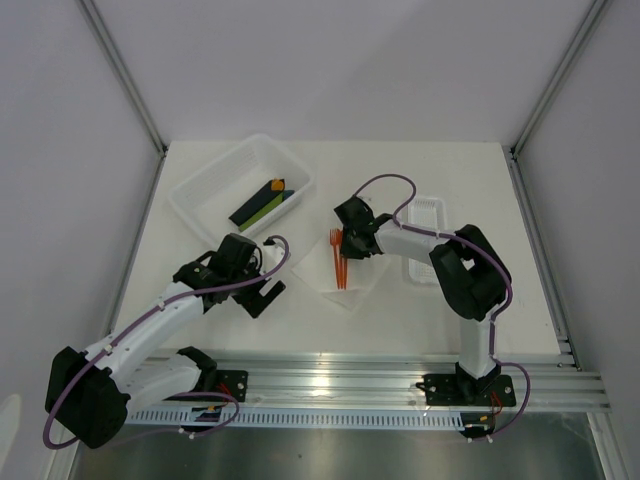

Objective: Place the utensils on the paper napkin and roll it up

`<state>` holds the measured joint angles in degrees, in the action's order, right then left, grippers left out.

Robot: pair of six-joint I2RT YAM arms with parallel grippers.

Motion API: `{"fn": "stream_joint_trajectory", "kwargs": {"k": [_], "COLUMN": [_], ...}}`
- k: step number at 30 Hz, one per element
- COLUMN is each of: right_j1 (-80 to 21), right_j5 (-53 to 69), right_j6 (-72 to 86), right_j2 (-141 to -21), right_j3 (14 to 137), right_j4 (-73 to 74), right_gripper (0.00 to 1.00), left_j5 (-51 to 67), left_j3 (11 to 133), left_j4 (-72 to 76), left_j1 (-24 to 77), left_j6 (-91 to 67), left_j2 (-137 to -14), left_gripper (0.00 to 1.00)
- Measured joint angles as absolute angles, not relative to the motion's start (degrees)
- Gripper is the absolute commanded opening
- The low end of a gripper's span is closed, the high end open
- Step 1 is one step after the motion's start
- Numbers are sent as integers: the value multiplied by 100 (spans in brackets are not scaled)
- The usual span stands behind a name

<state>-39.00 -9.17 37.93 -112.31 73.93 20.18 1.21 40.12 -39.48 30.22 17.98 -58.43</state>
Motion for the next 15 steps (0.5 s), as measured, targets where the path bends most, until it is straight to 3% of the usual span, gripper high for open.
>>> {"fn": "stream_joint_trajectory", "kwargs": {"k": [10,15], "right_j1": [-3876,-3876], "right_j5": [-847,-847], "right_j6": [3769,3723], "right_j2": [-11229,-11089], "right_j3": [7395,7395], "right_j4": [1990,2150], "right_gripper": [22,30], "left_j5": [121,119], "left_j3": [4012,4018], "left_j4": [-3948,-3953], "left_j1": [3022,3022], "left_j6": [1798,1806], "left_j2": [-5843,-5859], "left_gripper": [99,100]}}
